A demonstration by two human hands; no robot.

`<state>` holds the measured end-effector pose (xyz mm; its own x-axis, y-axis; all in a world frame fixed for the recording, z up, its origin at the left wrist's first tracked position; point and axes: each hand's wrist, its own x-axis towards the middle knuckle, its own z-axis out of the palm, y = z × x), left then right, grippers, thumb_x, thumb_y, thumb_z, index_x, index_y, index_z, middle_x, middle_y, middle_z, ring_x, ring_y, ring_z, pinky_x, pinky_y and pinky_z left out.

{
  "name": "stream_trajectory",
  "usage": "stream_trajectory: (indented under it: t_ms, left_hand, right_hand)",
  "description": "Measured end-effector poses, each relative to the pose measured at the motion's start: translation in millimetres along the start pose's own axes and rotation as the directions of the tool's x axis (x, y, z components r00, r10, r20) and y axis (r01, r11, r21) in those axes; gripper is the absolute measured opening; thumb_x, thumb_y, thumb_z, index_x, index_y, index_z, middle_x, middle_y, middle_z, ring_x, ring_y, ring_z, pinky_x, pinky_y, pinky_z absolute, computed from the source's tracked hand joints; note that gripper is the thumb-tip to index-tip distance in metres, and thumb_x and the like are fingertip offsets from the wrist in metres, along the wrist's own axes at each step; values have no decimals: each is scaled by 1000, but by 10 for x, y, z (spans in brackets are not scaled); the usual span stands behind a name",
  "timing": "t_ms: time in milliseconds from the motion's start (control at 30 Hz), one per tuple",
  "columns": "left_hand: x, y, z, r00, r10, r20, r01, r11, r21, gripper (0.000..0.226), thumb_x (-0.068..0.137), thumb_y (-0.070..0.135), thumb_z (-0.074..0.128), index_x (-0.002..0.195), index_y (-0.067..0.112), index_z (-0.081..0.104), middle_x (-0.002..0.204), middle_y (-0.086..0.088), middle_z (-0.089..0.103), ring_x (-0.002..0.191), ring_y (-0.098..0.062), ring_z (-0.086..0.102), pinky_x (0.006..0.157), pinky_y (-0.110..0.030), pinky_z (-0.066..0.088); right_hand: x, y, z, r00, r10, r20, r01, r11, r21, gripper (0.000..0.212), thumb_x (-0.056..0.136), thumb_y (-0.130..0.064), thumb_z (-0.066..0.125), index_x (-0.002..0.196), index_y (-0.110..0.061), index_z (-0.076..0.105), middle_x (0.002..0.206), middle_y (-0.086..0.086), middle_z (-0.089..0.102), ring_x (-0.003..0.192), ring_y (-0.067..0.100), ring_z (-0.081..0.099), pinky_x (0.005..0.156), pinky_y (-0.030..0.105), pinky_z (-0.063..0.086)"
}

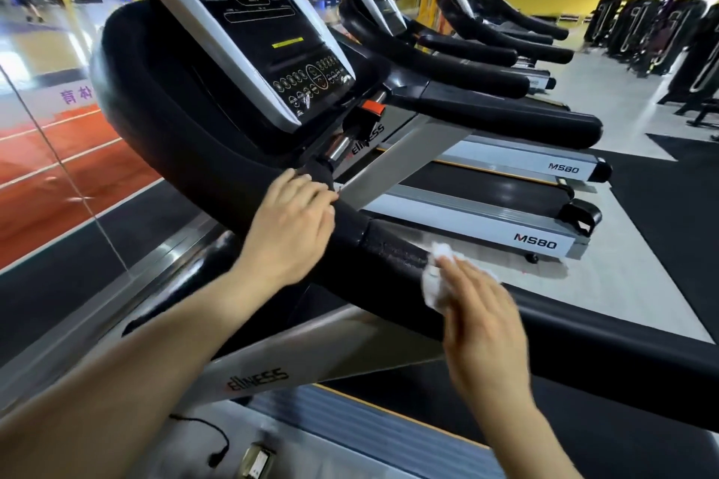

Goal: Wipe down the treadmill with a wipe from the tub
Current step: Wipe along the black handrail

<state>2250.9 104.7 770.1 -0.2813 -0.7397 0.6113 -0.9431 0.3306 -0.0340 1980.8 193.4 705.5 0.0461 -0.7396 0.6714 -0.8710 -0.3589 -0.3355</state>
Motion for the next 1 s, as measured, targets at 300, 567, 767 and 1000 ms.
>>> stream_trajectory:
  t_ms: [300,567,767,1000]
  left_hand:
    - [-46,158,12,999,-32,40,30,999,33,45,104,27,27,122,9,65,125,-8,69,127,-34,54,120,-47,26]
    - [-57,241,40,995,-76,-65,75,997,-20,39,103,25,33,117,8,66,115,-12,70,119,-34,56,115,-48,29]
    - [-47,274,137,983,-73,-167,62,996,-67,34,102,21,38,112,6,66,109,-12,71,116,-36,56,114,-50,30]
    - [-83,199,204,983,-45,-180,37,998,-45,35,104,21,35,113,4,64,113,-14,69,118,-37,54,115,-50,30]
  right_hand:
    - [467,-792,564,996,-81,-24,82,994,69,34,101,-17,50,132,-4,59,123,12,63,115,31,57,98,40,43]
    - [133,-115,92,999,19,-40,-22,996,-88,38,93,-17,47,128,-11,62,116,7,67,108,29,58,96,40,42]
    - [-119,575,-250,926,303,-225,-345,920,-184,32,90,-19,44,111,-12,66,93,9,64,88,37,56,82,44,40]
    - [318,-940,703,990,60,-126,-63,998,-17,42,97,-13,54,139,-7,55,135,8,59,127,26,51,110,38,36]
